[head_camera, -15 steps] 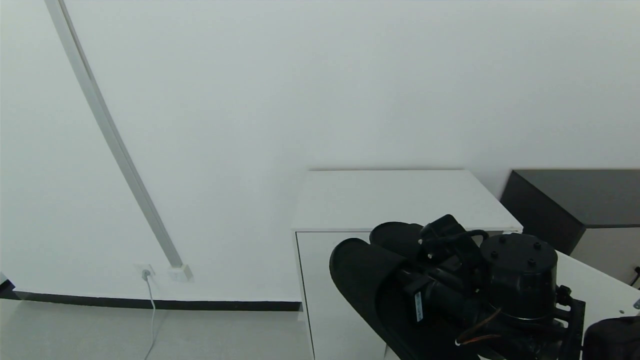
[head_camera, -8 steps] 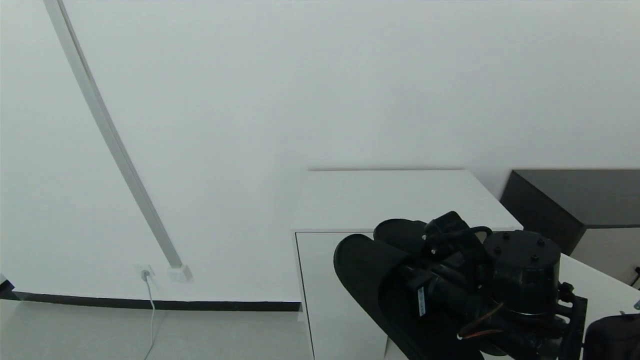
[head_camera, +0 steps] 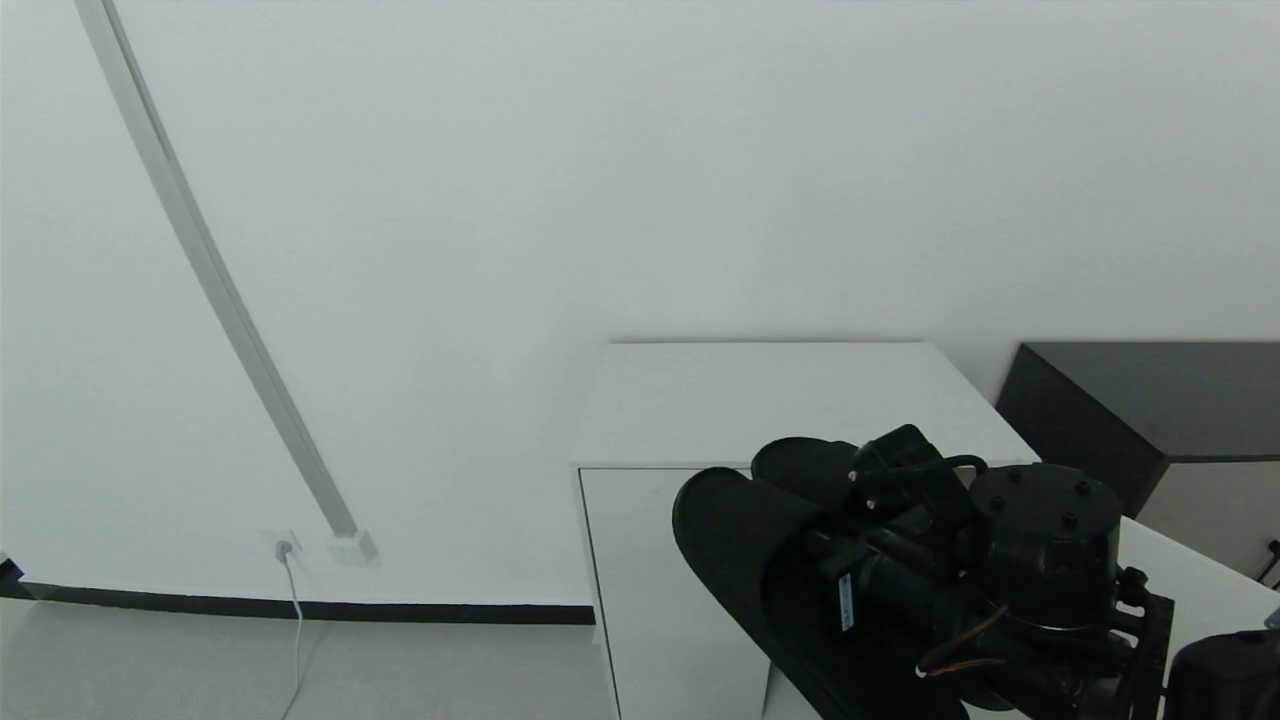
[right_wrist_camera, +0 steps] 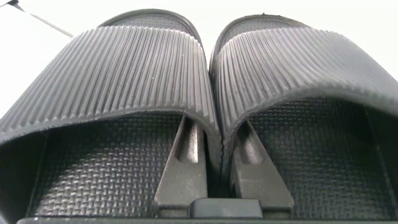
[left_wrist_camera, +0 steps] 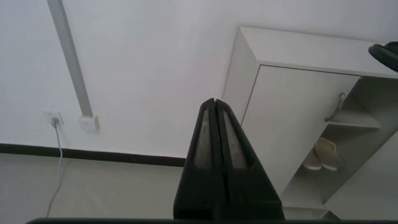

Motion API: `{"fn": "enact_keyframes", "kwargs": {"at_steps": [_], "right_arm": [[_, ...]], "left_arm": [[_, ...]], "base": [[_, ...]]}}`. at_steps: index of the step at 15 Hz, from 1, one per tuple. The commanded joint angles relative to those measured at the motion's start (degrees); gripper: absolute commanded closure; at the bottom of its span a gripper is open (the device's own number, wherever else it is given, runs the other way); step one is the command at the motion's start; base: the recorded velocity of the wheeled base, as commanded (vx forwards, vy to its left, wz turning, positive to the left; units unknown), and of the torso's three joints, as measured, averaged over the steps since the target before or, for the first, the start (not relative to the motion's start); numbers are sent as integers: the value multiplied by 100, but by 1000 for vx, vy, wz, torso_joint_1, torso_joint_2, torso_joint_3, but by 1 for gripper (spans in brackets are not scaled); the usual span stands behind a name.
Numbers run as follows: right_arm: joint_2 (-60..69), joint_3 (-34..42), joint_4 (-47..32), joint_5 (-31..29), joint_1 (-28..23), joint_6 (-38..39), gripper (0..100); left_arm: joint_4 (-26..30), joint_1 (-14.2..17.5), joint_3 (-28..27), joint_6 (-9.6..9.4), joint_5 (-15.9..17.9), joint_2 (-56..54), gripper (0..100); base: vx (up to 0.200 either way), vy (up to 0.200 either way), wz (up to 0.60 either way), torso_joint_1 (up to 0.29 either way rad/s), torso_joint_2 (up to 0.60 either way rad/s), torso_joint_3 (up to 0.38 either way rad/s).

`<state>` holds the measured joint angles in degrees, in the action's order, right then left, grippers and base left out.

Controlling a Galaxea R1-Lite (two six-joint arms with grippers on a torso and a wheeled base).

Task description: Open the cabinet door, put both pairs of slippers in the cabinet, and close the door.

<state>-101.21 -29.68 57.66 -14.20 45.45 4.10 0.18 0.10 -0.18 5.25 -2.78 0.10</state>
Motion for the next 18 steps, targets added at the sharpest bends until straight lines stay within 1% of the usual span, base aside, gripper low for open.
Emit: {"fn": "enact_keyframes", "kwargs": {"at_steps": [1, 6, 13, 18], "right_arm": [[-22, 6, -1, -4, 8, 3, 100], [-22, 15, -1, -4, 8, 12, 100], [-22, 103, 193, -4, 8, -23, 100], [-22, 112, 193, -12, 8, -32, 100]], "left_arm": [[-1, -1, 1, 2, -3, -1, 100], [-1, -1, 1, 11, -3, -1, 100], [-1, -1, 1, 11, -3, -1, 100], [-1, -1, 1, 11, 5, 8, 100]], "base": [[0, -200, 0, 12, 7, 2], [0, -200, 0, 1, 3, 6], [0, -200, 0, 3, 0, 2], [0, 0, 0, 0, 0, 0]]}}
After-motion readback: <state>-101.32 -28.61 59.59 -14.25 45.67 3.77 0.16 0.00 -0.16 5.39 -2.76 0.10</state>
